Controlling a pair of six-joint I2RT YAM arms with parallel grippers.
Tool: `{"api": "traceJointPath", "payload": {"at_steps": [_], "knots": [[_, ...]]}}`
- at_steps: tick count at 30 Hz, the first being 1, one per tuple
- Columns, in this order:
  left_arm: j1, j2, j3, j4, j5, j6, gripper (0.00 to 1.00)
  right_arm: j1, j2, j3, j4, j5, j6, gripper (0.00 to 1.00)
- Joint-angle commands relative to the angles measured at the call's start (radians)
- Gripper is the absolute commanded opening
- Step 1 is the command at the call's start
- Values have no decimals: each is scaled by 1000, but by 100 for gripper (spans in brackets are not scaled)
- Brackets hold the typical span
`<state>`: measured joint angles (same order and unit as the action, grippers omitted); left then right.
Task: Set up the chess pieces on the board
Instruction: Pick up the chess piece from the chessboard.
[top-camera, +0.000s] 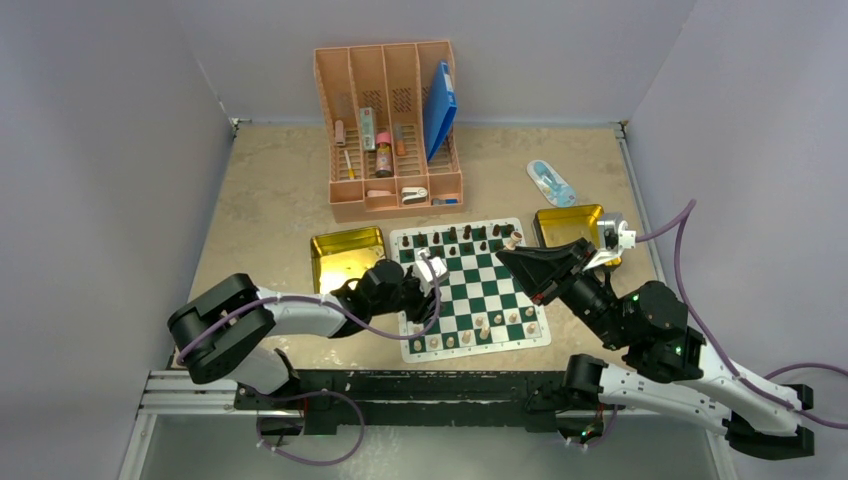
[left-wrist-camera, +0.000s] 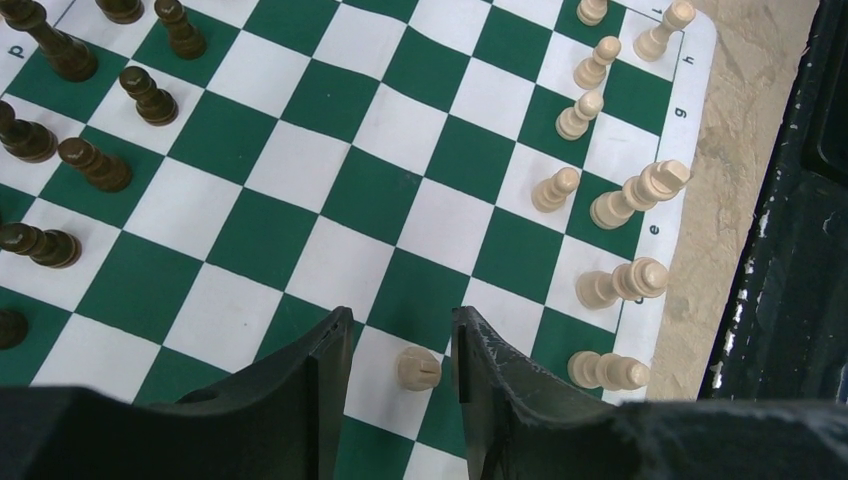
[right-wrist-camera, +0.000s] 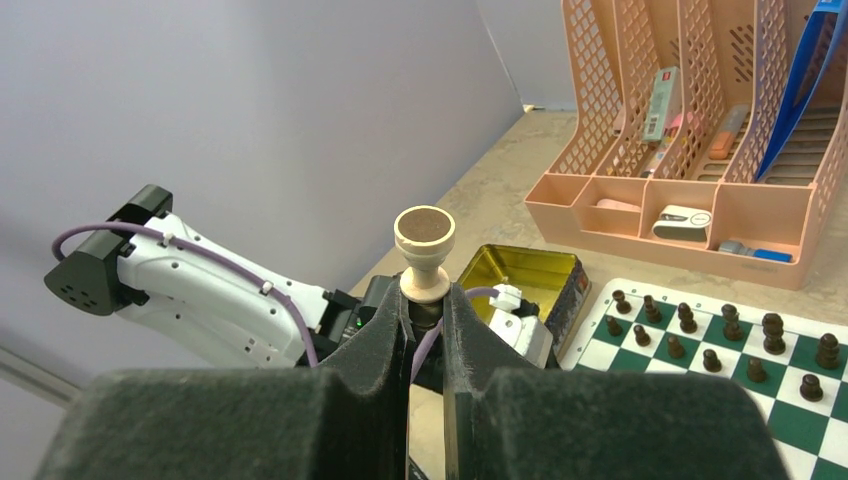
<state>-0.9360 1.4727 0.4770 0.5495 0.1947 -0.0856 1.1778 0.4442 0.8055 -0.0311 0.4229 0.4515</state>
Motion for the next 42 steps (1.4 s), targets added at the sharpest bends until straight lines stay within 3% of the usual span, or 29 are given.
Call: {"api": "traceJointPath", "payload": {"at_steps": [1,18,28,42], "knots": [[-16,-22,54,-69,-16,6,41,4,-7,26,51,-18,-13,10],[-30,0,70,-117,-52,41,39,5,-6,32,51,-25,-1,10],[-36,-6,84,-142,-15,56,18,5,-8,34,46,-22,-2,10],[-95,-68,209,-224,-74,77,4,4,0,69,33,-1,-1,10]]}}
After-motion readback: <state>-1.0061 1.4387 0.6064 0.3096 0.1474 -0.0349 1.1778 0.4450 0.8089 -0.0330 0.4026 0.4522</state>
